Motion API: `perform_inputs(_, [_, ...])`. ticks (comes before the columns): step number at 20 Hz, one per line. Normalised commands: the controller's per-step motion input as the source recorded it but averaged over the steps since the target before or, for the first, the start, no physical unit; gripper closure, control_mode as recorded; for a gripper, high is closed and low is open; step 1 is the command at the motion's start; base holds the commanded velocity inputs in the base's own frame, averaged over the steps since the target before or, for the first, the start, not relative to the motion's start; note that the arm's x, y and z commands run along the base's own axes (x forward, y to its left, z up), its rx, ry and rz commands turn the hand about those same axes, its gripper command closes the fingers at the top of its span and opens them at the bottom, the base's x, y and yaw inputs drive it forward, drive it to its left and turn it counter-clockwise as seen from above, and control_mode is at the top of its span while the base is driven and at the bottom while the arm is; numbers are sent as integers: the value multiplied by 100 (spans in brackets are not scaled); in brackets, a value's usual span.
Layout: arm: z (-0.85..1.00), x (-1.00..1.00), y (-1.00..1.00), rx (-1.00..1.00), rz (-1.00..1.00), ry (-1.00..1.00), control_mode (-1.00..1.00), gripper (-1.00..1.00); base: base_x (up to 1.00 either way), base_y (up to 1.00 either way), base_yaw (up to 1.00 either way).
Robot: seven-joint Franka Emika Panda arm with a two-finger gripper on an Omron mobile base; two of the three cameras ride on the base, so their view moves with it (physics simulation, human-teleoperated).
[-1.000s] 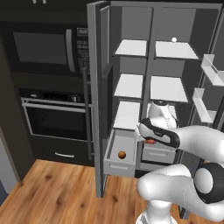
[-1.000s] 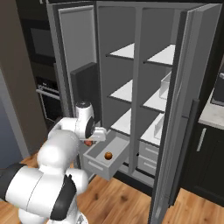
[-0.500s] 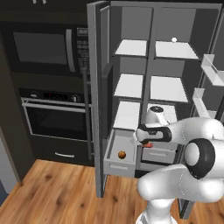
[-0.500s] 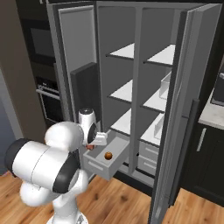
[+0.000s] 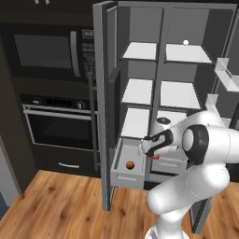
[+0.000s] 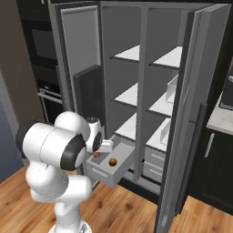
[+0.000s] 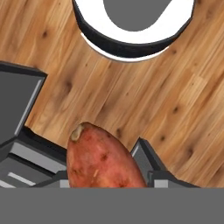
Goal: Take the sweet potato and orange from the fridge shelf and place them in the freezer drawer to begin freezing them.
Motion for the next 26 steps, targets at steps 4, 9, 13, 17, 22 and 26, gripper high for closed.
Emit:
perform_inputs(4, [-24,40,0,0,0,0,-100,100,0,0,0])
perform_inputs(9, [-27,44,0,0,0,0,-100,100,0,0,0])
perform_inputs(13, [-43,27,0,0,0,0,-100,100,0,0,0])
perform_inputs(17, [-29,27,0,0,0,0,-100,100,0,0,0])
perform_inputs(22, [-19,36,0,0,0,0,-100,100,0,0,0])
perform_inputs(26, [-12,43,0,0,0,0,-100,100,0,0,0])
